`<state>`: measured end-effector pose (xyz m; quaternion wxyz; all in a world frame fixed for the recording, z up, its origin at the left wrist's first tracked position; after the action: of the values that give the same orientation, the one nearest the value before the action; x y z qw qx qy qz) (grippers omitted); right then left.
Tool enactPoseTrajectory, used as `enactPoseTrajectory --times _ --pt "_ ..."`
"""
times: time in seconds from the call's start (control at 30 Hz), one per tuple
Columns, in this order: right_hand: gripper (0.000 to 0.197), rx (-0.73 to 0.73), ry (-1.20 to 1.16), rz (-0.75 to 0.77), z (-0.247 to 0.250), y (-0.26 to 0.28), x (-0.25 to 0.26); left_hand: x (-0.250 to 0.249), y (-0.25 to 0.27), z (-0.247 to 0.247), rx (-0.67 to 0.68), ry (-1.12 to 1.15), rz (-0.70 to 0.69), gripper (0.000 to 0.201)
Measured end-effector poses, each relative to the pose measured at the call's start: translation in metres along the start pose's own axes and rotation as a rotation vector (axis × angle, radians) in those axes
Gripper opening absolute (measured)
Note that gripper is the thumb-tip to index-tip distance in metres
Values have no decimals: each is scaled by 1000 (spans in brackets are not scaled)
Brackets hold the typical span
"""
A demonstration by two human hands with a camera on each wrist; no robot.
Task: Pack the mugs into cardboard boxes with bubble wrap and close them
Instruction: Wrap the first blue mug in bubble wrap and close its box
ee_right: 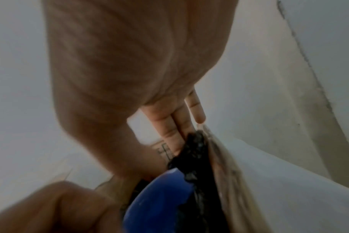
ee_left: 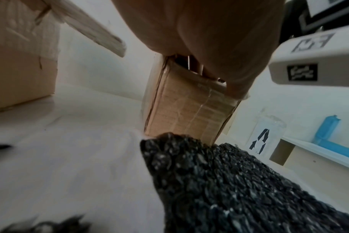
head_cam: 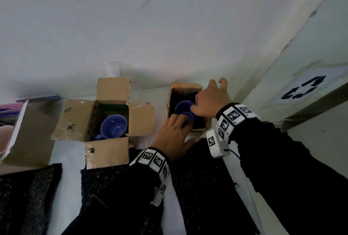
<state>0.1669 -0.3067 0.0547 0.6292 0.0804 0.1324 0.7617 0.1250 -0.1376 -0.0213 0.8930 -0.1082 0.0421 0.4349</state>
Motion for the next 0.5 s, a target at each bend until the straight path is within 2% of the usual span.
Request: enactPoseTrajectory --times 0.1,0.13,0.33,0.43,0.5 --pt "12 22 19 53 4 2 -6 0 1 0 -39 10 3 48" --pt "12 -2 2 43 2 2 -7 0 1 0 -46 5 -6 47" --pt "18 -305 38 -70 -8 -5 -1 0 2 -1 4 -27 -12 51" --pt "20 -277 64 -73 -14 -11 6 -2 3 0 31 -47 17 56" --pt "14 -231 26 -71 -17 -13 6 -2 4 0 35 -43 17 56"
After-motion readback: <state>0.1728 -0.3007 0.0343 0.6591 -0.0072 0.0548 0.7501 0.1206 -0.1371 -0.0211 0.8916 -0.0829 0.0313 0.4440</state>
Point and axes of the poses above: each hand's wrist, its own y-axis away from the middle knuckle, its own z-axis out of the back of the hand, x = y × z, the point moved 1 cm from there along -y, towards the middle knuckle, and after that the axes turned 11 degrees about z, right-handed, at the moved point
